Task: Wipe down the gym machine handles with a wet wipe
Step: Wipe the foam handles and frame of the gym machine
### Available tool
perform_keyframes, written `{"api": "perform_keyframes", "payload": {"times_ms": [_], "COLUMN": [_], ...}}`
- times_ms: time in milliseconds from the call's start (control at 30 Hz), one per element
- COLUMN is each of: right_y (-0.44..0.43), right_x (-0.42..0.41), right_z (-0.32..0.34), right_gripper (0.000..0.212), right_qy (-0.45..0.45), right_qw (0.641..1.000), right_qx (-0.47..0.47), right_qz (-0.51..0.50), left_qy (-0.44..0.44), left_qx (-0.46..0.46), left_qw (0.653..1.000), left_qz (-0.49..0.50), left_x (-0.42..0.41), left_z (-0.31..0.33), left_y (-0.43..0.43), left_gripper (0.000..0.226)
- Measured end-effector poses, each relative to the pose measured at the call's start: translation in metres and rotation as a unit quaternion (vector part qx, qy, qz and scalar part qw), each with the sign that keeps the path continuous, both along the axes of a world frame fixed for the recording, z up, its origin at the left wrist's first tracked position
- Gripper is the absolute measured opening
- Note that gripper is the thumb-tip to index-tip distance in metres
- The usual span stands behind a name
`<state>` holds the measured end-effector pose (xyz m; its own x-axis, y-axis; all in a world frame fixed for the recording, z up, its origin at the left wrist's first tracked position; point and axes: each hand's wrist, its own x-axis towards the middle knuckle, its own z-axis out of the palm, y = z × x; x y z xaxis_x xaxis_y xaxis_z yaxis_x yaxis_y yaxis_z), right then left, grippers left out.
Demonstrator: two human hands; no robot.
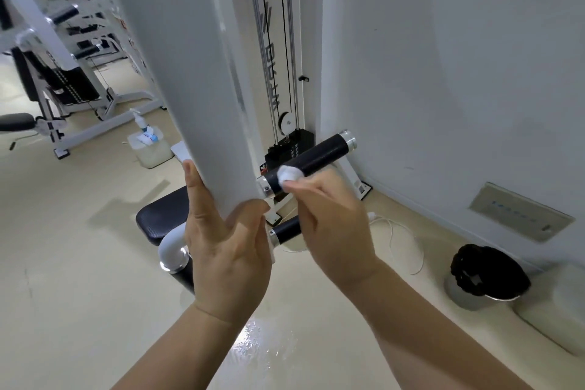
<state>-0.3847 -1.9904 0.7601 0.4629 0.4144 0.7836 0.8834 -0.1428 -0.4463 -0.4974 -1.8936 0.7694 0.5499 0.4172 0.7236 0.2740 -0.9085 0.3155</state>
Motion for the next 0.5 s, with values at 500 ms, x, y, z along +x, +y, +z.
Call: {"api": "perform_keyframes", "payload": {"times_ms": [500], "right_y": [0.031], "right_x": [-0.031], "right_z": [-0.017], "right_gripper": [0.003], "right_qy": [0.313], "right_qw": [0.912], "right_qx": [0.264], "right_qz": [0.004], "left_qy": [0.035], "left_qx": [0.015], "left_qw": [0.999], "left_qz": [0.026], "left_x": [-0.009], "left_z": [-0.007], "left_y": [-0.005], "left_gripper": [0.007]}}
